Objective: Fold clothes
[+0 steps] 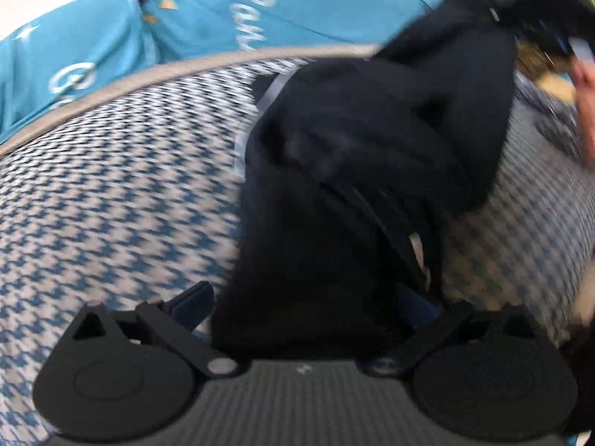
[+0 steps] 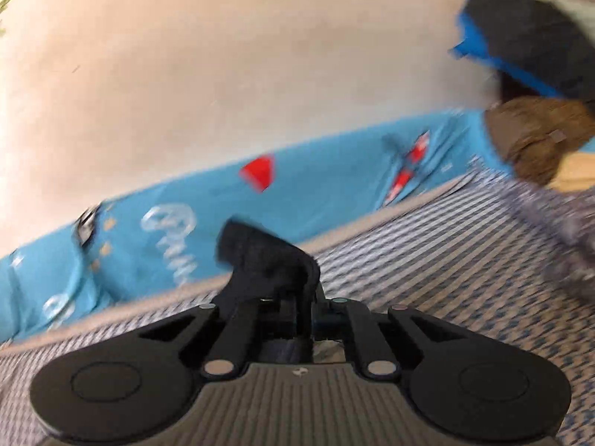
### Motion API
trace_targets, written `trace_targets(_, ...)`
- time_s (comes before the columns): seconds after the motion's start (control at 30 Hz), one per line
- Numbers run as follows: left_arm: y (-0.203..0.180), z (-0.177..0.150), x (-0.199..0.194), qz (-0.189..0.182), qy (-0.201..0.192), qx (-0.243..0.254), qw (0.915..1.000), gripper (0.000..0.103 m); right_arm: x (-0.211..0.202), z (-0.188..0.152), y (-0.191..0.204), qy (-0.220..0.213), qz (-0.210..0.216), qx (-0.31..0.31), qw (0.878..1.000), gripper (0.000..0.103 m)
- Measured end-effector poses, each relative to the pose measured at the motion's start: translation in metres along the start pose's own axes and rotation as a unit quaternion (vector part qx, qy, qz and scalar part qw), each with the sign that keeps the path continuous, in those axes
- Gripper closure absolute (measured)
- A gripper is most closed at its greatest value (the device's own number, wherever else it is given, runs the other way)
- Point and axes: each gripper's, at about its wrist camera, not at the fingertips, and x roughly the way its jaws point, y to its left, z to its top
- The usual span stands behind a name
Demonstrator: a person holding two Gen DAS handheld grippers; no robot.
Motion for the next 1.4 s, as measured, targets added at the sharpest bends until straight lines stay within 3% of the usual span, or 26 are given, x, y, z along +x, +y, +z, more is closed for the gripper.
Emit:
trace_targets(0.13,-0.023,-0.008,-0.002,-0.003,-0.009,0.054,0.9985,0.000,0.001,0.006,-0.015,0.002,-0.031,0.022,0.999,0.092)
trace_targets(0.3,-0.017,-0.003,-0.007,-0.013,-0.014,0.033,0.9993,0.000,-0.001,0.006,-0.013,0.004,-0.020,0.018,1.000,0.074)
trace_targets(0.5,-0.003,0.001,-0.031,0.003,-0.066,0.010,0.9977,0.000,-0.018,0.000,-0.009,0.002,0.021,0.001,1.000,0.061)
trace_targets(0.67,0.012,-0.012,-0.043,0.044,-0.069,-0.040,0.9958,0.000,-0.025,-0.015,-0.001,0.058,0.103,-0.008,0.993,0.061)
trace_targets(0.97,0.023,-0.029,-0.043,0.082,-0.063,-0.090,0.9906,0.000,-0.058,-0.056,0.033,0.113,0.174,-0.088,0.974,0.061)
trace_targets(1.13,0.033,-0.039,-0.050,0.076,-0.058,-0.127,0.9872,0.000,-0.070,-0.078,0.059,0.125,0.178,-0.174,0.960,0.060)
trace_targets(1.4,0.047,-0.048,-0.048,0.060,-0.051,-0.178,0.9808,0.000,-0.074,-0.104,0.081,0.133,0.194,-0.231,0.944,0.060)
